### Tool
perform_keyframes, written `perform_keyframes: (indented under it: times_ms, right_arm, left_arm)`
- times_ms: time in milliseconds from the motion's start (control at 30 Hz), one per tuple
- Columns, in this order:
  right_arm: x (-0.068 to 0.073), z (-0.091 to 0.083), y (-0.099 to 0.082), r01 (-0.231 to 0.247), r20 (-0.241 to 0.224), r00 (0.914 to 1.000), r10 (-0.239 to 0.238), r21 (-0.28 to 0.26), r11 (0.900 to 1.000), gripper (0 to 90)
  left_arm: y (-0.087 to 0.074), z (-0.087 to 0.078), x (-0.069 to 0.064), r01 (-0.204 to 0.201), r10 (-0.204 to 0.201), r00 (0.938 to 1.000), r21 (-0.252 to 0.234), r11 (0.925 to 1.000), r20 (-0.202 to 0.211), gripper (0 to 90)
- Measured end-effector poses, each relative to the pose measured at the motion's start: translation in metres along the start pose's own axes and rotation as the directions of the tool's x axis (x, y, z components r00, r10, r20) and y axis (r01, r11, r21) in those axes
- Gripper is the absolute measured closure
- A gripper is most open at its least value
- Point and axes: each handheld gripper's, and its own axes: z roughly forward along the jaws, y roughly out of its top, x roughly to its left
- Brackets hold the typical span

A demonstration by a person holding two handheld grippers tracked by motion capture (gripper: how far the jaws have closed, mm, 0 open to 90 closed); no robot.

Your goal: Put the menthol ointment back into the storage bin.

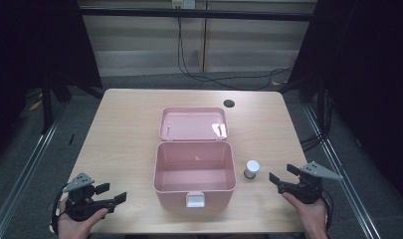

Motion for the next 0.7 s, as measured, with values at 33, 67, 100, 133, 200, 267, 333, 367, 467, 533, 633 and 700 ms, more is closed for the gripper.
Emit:
perform_keyframes:
  times_ms: [33, 67, 100, 133, 200, 267, 333, 367, 467, 533, 633, 700]
  right_arm:
    - [-0.001, -0.002, 0.001, -0.001, -0.005, 1.0000, 0.001, -0.008, 1.0000, 28.3]
    - [-0.002, -0.004, 0.002, -0.015, -0.020, 0.9997, 0.015, -0.019, 0.9997, 28.6]
    - [-0.002, -0.004, 0.002, -0.015, -0.020, 0.9997, 0.015, -0.019, 0.9997, 28.6]
    - [-0.002, -0.007, 0.004, -0.019, -0.026, 0.9995, 0.019, -0.027, 0.9994, 30.8]
    - [-0.002, -0.008, 0.005, -0.027, -0.050, 0.9984, 0.026, -0.006, 0.9996, 32.0]
    - [0.000, -0.008, 0.007, -0.002, -0.058, 0.9983, 0.002, 0.007, 1.0000, 35.7]
    - [0.003, -0.009, 0.009, 0.014, -0.074, 0.9971, -0.015, -0.008, 0.9999, 37.2]
    - [0.003, -0.009, 0.009, 0.014, -0.074, 0.9971, -0.015, -0.008, 0.9999, 37.2]
    - [0.006, -0.009, 0.011, 0.029, -0.089, 0.9956, -0.029, 0.003, 0.9996, 37.7]
    - [0.007, -0.008, 0.011, 0.024, -0.096, 0.9952, -0.021, 0.024, 0.9994, 37.7]
    - [0.009, -0.009, 0.016, 0.033, -0.132, 0.9909, -0.025, 0.055, 0.9980, 34.7]
    - [0.011, -0.008, 0.021, 0.027, -0.158, 0.9873, -0.014, 0.081, 0.9963, 29.8]
  left_arm:
    - [0.000, 0.000, 0.000, 0.000, 0.000, 1.0000, 0.000, 1.0000, 0.000, 21.7]
    - [0.000, 0.000, 0.000, -0.002, 0.002, 1.0000, 0.001, 1.0000, 0.002, 21.7]
    - [0.000, 0.000, 0.000, -0.002, 0.002, 1.0000, 0.001, 1.0000, 0.002, 21.7]
    - [0.000, 0.000, 0.000, -0.005, 0.005, 1.0000, 0.005, 1.0000, 0.003, 21.7]
    - [0.000, 0.001, -0.001, -0.004, 0.004, 1.0000, 0.007, 1.0000, 0.004, 21.8]
    - [0.000, 0.001, -0.001, -0.005, 0.005, 1.0000, 0.005, 1.0000, 0.003, 21.7]
    - [0.000, 0.001, -0.002, -0.006, 0.006, 1.0000, 0.005, 1.0000, 0.005, 21.7]
    - [0.000, 0.001, -0.002, -0.006, 0.006, 1.0000, 0.005, 1.0000, 0.005, 21.8]
    - [0.000, 0.002, -0.002, -0.017, 0.017, 0.9998, 0.015, 0.9997, 0.007, 21.7]
    - [0.000, 0.002, -0.002, -0.026, 0.026, 0.9996, 0.015, 0.9995, 0.009, 21.8]
    - [0.000, 0.001, -0.003, -0.024, 0.024, 0.9997, 0.006, 0.9997, 0.010, 21.7]
    - [0.000, 0.001, -0.003, -0.023, 0.022, 0.9997, 0.013, 0.9997, 0.013, 21.7]
